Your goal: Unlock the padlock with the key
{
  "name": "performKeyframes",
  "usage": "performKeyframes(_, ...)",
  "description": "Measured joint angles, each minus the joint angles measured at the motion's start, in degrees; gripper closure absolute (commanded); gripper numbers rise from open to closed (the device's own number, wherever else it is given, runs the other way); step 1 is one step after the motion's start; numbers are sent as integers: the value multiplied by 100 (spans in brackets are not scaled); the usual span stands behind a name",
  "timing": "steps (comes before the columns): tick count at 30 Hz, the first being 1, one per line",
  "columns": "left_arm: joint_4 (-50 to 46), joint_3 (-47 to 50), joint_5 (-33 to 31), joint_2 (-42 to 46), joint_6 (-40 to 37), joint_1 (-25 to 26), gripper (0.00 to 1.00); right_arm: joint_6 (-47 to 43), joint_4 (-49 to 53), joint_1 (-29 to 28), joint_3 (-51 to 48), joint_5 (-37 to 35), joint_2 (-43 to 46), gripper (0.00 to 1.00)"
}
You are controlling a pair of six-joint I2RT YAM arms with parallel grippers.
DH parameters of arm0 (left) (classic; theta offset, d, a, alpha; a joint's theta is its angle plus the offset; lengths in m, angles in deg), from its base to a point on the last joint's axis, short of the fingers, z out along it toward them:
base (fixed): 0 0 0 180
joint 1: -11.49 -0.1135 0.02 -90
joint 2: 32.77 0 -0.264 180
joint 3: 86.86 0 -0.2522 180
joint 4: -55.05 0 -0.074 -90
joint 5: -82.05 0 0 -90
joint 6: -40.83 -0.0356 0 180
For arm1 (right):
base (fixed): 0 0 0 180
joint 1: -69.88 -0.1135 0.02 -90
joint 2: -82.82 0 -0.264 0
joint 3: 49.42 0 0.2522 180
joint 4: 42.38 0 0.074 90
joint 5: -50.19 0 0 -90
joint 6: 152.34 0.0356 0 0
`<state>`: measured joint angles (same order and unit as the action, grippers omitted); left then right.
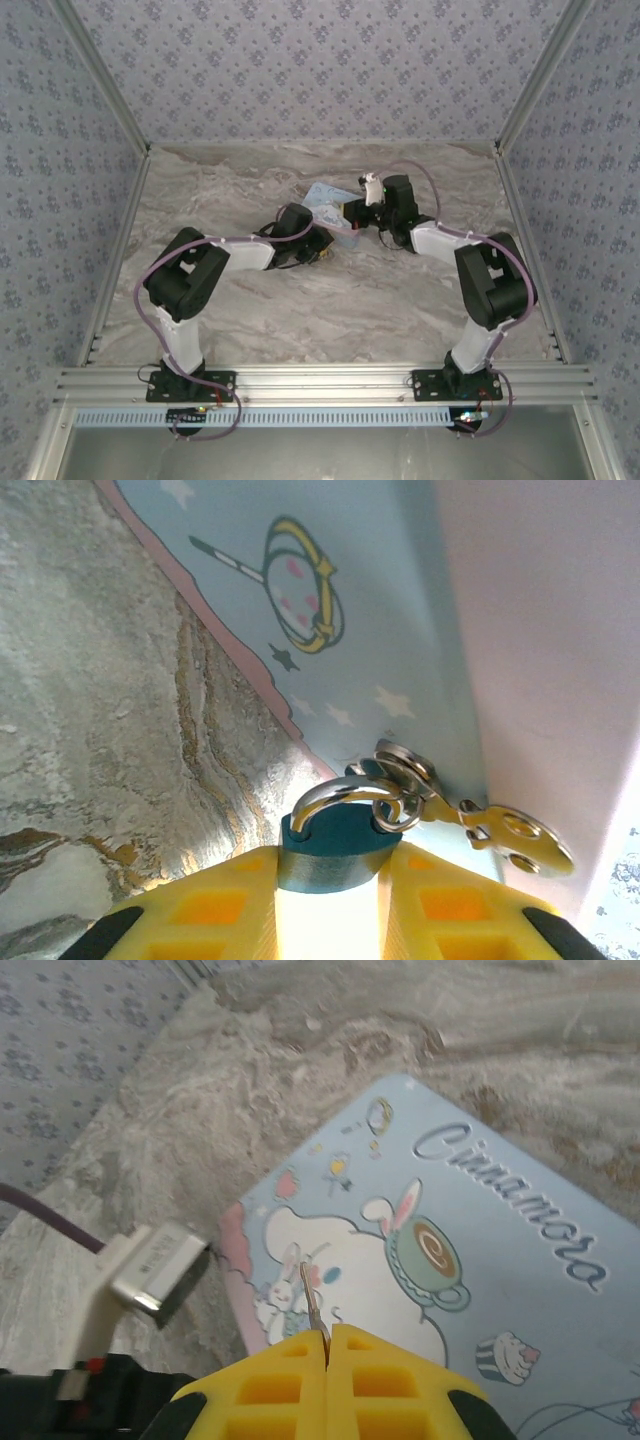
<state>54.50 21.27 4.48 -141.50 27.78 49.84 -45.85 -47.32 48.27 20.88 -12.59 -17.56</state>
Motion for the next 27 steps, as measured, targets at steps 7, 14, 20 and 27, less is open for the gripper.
performKeyframes(7,4,0,-4,-2,-151,-9,73,90,365,-44,44,-177,-232,100)
performKeyframes(14,72,0,-7,-39,-435,-9,70,83,531,-138,136,-387,-238,100)
performKeyframes(20,247,-37,-26,-181,-741,-17,65,68,553,-157,149,-452,-238,100)
performKeyframes(27,431,-85,-46,-310,-1130,-22,62,66,546,-170,149,-455,-238,100)
